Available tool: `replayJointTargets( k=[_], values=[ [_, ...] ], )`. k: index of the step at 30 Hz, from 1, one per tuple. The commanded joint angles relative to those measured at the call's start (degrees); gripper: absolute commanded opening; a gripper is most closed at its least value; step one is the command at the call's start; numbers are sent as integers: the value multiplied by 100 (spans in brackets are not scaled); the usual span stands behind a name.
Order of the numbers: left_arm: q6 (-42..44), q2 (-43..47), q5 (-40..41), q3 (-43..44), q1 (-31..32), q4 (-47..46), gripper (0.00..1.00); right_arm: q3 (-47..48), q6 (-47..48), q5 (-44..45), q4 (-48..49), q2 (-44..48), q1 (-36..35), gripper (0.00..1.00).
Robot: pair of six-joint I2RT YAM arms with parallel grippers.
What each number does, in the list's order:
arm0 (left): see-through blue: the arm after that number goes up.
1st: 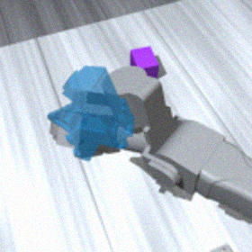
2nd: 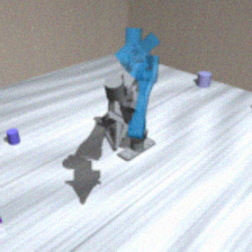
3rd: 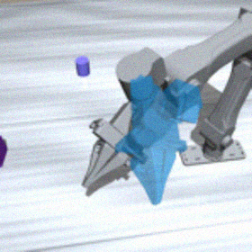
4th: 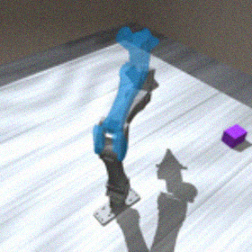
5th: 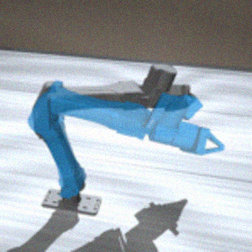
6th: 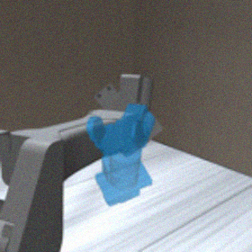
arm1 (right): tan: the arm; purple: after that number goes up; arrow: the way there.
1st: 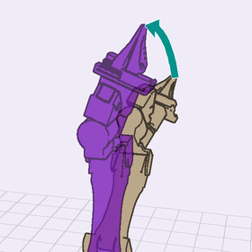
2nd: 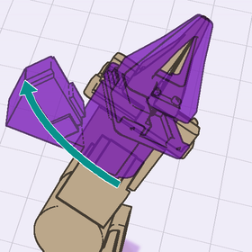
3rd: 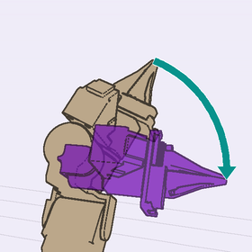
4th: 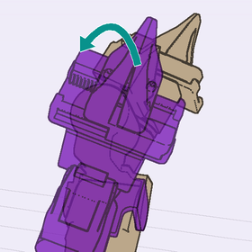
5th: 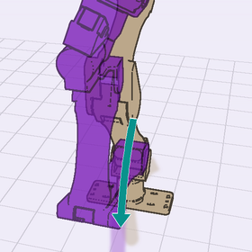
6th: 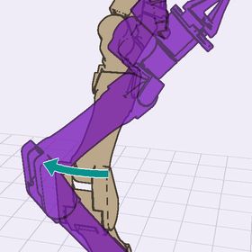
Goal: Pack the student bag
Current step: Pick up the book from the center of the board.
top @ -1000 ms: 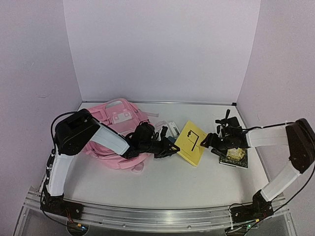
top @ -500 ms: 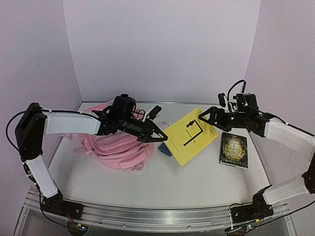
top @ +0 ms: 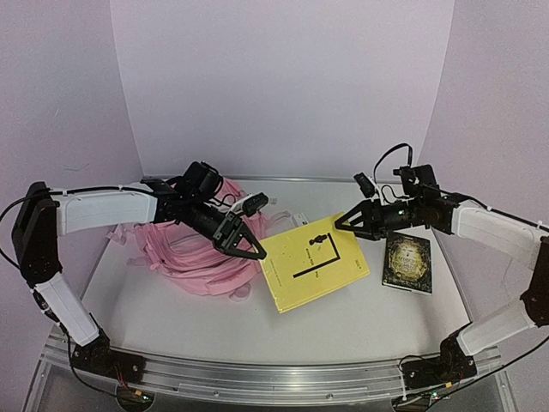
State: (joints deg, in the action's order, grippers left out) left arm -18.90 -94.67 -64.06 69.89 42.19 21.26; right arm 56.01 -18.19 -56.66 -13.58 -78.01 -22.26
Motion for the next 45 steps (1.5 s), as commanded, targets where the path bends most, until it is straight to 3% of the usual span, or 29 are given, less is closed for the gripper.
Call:
replayJointTargets(
  k=[1, 8, 13, 16, 22, 24, 28, 36, 45],
  values=[
    [696, 223, -636, 661, -47, 83, 0, 221, 36, -1003, 66, -183, -117, 57],
    [709, 207, -757, 740, -111, 81, 0, 36, 87, -1205, 96, -103, -186, 49],
    [708, 157, -347, 849, -141, 218, 2, -27, 6, -1311, 289, 225, -218, 21],
    [774, 159, 378, 803, -164, 352, 18, -20, -214, -822, 521, 442, -223, 1],
    [862, 268, 2410, 501, -176, 781, 57, -26, -1277, 815, 1303, 463, -212, 0],
    [944, 299, 3268, 481, -177, 1087, 64, 32, -1486, 1400, 1305, 406, -209, 0],
    [1156, 225, 5017, 545, -159, 1765, 69, 27, -1677, 2307, 1432, 329, -212, 0],
    [1867, -332, 7415, 649, 238, 2436, 74, -174, -1736, 2537, 1534, 433, -208, 0],
    [2234, -584, 8404, 657, 299, 1991, 75, -323, -1846, 2475, 1665, 517, -214, 0]
  ],
)
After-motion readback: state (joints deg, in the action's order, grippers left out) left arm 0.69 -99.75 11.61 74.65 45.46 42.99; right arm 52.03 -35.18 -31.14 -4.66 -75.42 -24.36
